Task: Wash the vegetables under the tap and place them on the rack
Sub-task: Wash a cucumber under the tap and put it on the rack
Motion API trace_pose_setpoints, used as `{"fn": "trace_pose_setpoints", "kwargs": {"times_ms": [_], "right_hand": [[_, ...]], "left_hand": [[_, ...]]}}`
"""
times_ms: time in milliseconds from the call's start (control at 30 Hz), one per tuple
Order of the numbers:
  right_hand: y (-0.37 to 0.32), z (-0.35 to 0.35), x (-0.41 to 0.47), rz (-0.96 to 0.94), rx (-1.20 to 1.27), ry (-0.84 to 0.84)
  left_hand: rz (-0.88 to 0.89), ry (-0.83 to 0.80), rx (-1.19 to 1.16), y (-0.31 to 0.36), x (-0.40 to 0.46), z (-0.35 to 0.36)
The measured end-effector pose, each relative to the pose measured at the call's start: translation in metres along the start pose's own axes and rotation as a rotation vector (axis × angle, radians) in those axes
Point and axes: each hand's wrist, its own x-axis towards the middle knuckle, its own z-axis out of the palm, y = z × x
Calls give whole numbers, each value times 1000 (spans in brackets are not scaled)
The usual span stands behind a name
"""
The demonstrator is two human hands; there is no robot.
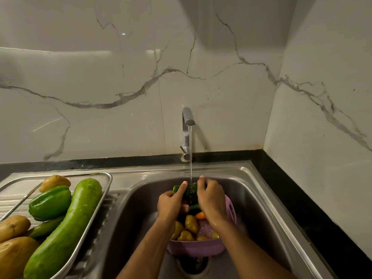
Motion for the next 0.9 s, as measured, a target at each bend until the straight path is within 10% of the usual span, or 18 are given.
{"fn": "trace_pose_setpoints", "kwargs": {"times_ms": [300, 667, 900], "right_hand": [[-8, 6, -3, -613, -321, 82], [-8, -6, 3, 567, 374, -618], [-10, 5, -4, 394, 532, -656]], "left_hand": [[-72, -2, 90, -3, 1, -3], [514, 24, 351, 12, -8, 0], [129, -82, -79, 15, -8, 10]]}}
